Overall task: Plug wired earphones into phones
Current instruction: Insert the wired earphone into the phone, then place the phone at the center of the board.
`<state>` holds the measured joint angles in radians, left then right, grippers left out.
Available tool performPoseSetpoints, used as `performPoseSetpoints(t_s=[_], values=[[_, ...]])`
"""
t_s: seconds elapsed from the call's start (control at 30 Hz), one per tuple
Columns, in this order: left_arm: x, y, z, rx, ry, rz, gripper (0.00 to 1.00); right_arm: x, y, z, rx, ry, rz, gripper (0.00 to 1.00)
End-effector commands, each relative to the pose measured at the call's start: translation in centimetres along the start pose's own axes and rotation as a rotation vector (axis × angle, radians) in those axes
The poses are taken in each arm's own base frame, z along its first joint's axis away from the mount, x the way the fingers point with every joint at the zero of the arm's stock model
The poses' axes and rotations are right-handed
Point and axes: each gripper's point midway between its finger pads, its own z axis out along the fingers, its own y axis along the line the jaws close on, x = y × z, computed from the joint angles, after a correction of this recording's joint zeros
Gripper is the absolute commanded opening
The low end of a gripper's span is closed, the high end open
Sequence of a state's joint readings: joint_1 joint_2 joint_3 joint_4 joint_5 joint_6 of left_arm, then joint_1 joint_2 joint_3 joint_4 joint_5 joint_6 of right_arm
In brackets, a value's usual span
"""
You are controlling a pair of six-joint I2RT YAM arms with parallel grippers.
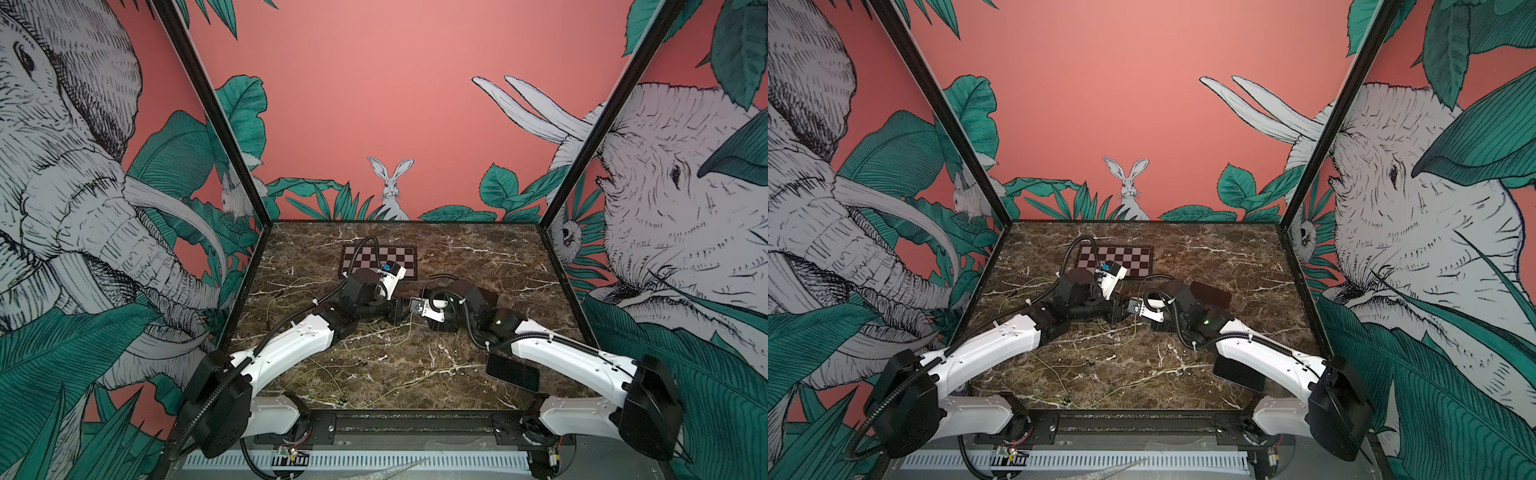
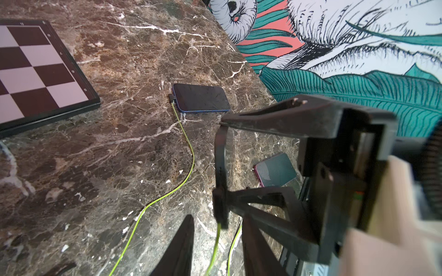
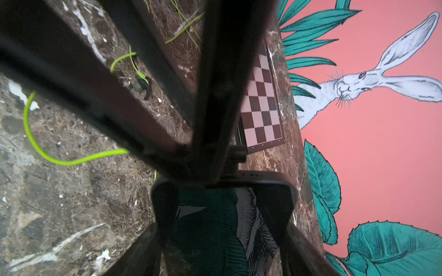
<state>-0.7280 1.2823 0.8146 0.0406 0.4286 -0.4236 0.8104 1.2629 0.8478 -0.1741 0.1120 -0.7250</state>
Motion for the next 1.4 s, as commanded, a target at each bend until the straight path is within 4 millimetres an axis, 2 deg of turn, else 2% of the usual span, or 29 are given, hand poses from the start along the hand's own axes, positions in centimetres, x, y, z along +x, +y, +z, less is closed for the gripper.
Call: performPoseSetpoints(t_s=[0.0,0.1,0.17,0.23,0.33,0.43,0.57,0.77,1.03,1.27,1.37], values=[[-1.2,-1.1,-0.9,0.019,-0.038,0.037,0.42,0.2,-1.1,-0.4,0.031,-0.022,0.026,0.61],[-1.1,-1.3,-0.9,0.028,-0.033,0.041,0.51,1.4,-1.1,-0.1,0.013,-0.002,0.048,0.61],[-0.7,-1.0,-0.7,0.023,-0.017,0.045,0.65,2.6,-1.4,-0.1,0.007,0.031,0.059,0.61],[-0.4,-0.7,-0.5,0.013,-0.002,0.039,0.70,4.0,-1.8,-0.1,-0.007,0.064,0.084,0.61],[-0.3,0.6,-0.6,-0.065,0.009,0.051,0.70,6.9,-2.0,0.1,-0.047,0.151,0.106,0.62],[-0.5,3.2,-1.8,-0.235,-0.011,0.084,0.70,10.4,-1.8,0.6,-0.092,0.263,0.105,0.62],[-1.2,5.4,-3.8,-0.398,-0.070,0.114,0.69,12.7,-1.0,1.4,-0.186,0.324,0.129,0.63],[-1.8,4.6,-4.2,-0.364,-0.113,0.144,0.69,14.7,0.2,2.8,-0.307,0.398,0.126,0.64],[-1.7,4.5,-4.1,-0.357,-0.102,0.141,0.67,17.4,2.6,3.1,-0.446,0.500,0.127,0.66],[-1.5,4.7,-4.0,-0.361,-0.094,0.138,0.67,19.0,3.3,3.1,-0.464,0.536,0.144,0.68],[-1.4,4.8,-3.8,-0.362,-0.089,0.136,0.66,19.2,3.1,3.4,-0.445,0.535,0.162,0.72]])
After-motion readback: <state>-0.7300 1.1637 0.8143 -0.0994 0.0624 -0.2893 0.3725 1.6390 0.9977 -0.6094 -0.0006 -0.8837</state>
